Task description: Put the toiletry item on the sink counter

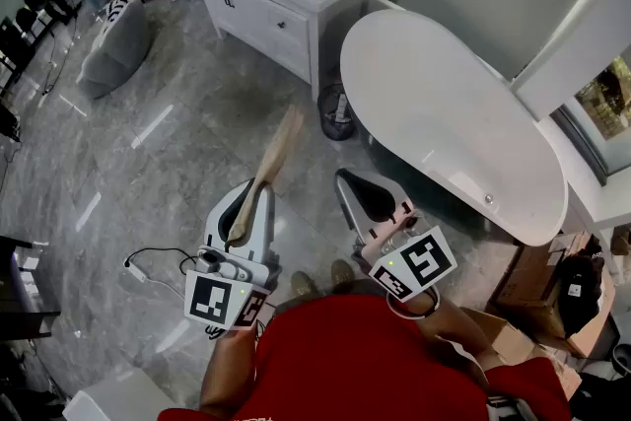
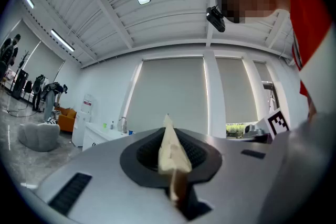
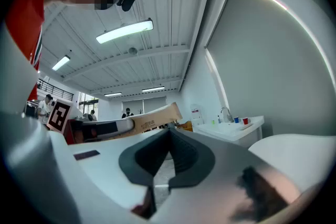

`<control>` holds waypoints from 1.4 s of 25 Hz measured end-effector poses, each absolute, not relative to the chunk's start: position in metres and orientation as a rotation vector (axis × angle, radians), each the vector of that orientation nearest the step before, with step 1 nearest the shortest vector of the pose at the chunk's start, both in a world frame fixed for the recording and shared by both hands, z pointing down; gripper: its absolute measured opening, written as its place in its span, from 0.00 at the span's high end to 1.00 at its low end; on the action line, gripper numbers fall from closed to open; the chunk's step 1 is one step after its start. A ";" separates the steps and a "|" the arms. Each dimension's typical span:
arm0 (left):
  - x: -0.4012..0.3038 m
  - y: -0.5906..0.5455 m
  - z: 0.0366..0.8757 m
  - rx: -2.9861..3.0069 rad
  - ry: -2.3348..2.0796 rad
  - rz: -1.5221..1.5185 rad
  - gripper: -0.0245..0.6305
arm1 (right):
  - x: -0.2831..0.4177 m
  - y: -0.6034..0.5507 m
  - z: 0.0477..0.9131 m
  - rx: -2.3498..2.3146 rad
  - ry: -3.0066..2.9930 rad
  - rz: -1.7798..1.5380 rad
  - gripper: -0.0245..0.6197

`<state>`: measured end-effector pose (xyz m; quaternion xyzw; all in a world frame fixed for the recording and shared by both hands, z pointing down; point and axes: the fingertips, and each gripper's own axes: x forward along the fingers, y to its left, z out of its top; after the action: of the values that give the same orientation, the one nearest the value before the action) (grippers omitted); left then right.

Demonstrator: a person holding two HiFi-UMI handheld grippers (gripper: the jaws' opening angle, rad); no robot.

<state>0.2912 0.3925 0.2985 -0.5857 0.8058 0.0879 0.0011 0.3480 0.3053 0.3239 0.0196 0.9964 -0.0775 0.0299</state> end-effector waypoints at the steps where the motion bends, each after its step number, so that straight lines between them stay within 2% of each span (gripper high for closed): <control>1: 0.291 0.389 0.298 -1.840 2.530 0.277 0.89 | 0.348 0.302 0.324 0.060 3.073 -0.238 0.92; 22: 0.280 0.304 0.307 -1.801 2.608 0.333 0.89 | 0.329 0.212 0.329 0.134 3.059 -0.245 0.92; 35: 0.175 0.244 0.302 -1.835 2.549 0.392 0.89 | 0.231 0.158 0.329 0.044 3.073 -0.170 0.92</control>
<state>0.1745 0.2440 0.3018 -0.5798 0.8052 0.1239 -0.0121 0.2309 0.1584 0.3288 0.0143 0.9979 -0.0553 0.0319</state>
